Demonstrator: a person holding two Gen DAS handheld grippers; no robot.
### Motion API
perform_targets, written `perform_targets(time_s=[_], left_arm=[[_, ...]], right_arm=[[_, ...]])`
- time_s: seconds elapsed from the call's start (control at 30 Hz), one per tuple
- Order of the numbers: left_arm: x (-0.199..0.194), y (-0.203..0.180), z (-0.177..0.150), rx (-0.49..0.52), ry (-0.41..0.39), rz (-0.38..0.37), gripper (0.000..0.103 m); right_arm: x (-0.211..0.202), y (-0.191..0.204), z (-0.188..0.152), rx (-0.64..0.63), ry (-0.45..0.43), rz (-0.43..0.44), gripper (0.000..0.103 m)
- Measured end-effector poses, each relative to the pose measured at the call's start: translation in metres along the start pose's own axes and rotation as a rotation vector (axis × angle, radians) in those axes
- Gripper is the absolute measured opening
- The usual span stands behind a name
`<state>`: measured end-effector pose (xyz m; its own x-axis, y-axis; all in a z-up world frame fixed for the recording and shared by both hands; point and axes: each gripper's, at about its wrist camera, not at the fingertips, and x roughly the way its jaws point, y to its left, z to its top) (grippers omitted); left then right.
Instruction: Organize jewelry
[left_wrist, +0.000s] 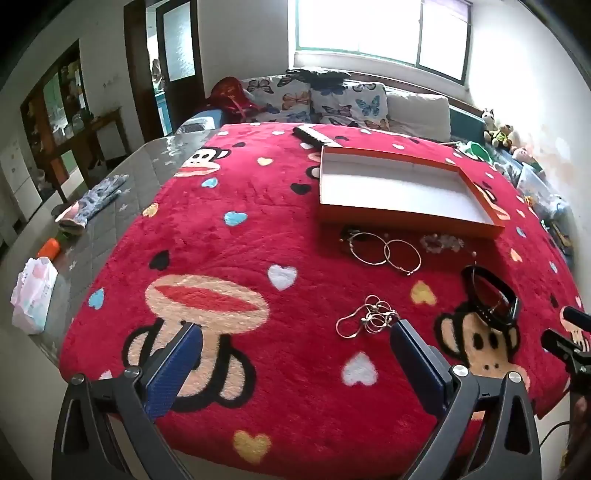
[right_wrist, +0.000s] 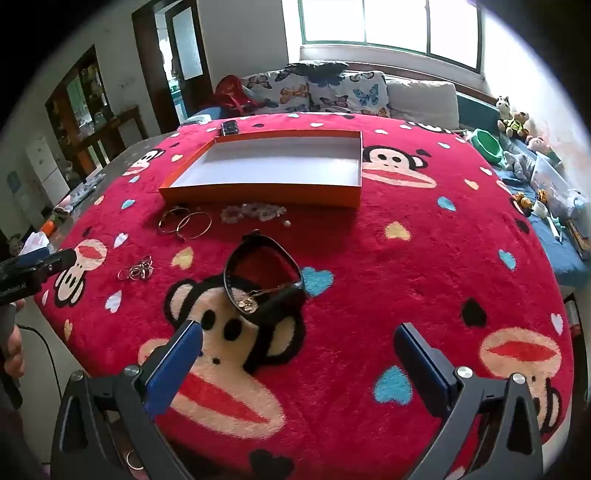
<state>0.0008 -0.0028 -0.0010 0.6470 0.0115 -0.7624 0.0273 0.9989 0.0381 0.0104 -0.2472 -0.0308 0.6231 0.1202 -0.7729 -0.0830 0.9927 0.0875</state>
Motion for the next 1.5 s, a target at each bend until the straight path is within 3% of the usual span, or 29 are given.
perform_targets(time_s=[0.17, 0.37, 1.5], left_arm=[[-0.004, -0.014, -0.007, 0.025, -0.012, -0.049, 0.103], [-0.002, -0.020, -0.011, 0.032, 0.029, -0.128, 0.103], [0.006, -0.035, -0.009, 0.089, 0.050, -0.123, 0.103]], right_arm=[[0.002, -0.003, 0.000, 0.004, -0.009, -0.005, 0.103], [-0.003, 0.010, -0.003, -0.013, -0.006, 0.005, 0.103], [0.007, 0.013, 0.001, -0.029, 0.020, 0.006, 0.103]])
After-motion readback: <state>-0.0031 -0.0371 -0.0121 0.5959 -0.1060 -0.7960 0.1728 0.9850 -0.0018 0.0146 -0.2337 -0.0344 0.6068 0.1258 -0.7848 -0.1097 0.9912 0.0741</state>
